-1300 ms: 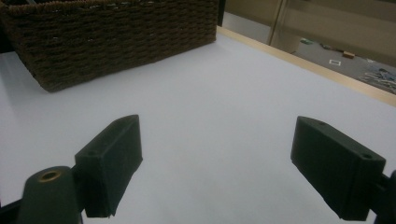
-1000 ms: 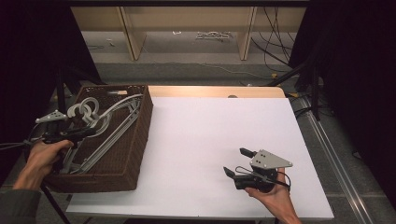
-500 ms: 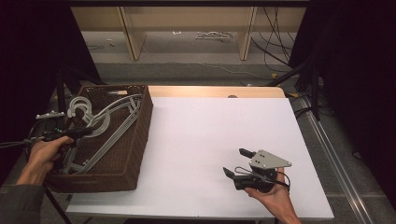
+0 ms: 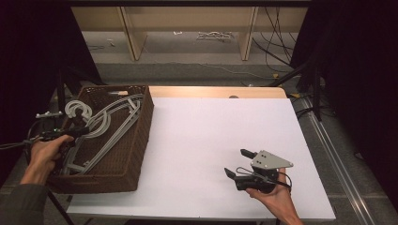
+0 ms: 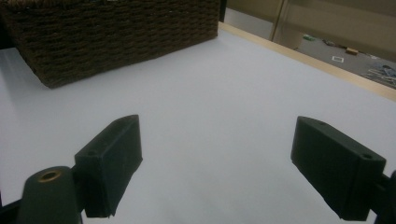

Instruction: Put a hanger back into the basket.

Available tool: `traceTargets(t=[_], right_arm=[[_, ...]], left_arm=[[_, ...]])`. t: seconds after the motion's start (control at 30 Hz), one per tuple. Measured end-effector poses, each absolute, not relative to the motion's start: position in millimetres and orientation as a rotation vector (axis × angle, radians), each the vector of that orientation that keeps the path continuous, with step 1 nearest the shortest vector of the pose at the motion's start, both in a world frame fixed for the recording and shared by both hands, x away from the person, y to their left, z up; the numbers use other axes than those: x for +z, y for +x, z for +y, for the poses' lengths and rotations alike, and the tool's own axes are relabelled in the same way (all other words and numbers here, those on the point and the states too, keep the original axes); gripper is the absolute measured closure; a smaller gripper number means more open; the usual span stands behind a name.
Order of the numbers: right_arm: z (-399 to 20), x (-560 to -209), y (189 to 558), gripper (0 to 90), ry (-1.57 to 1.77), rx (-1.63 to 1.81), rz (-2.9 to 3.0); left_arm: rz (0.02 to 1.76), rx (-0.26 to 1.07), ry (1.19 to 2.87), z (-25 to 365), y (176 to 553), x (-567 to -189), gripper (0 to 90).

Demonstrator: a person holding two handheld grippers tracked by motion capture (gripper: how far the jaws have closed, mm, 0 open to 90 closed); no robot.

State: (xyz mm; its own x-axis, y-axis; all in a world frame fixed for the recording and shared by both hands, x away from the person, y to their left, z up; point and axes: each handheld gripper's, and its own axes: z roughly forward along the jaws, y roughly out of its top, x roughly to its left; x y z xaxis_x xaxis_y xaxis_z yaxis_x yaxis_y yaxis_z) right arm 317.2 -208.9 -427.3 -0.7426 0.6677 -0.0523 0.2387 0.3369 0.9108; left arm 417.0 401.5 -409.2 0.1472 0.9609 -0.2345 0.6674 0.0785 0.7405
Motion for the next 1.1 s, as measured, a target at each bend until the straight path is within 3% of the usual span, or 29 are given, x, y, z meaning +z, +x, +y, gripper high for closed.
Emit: traceTargets(t=[0.4, 0.83, 1.1], right_arm=[[-208, -428, 317, 17.3, 0.796, 1.384, 2.179], [-206, -428, 316, 17.0, 0.786, 1.386, 2.185], [-205, -428, 314, 17.0, 0.803, 1.387, 2.190]], left_arm=[[1.523, 0.645, 1.461, 388, 388, -376, 42.0], [1.240, 0.619, 1.553, 334, 352, -362, 17.6], [1.176, 0.596, 1.560, 309, 327, -351, 17.4]])
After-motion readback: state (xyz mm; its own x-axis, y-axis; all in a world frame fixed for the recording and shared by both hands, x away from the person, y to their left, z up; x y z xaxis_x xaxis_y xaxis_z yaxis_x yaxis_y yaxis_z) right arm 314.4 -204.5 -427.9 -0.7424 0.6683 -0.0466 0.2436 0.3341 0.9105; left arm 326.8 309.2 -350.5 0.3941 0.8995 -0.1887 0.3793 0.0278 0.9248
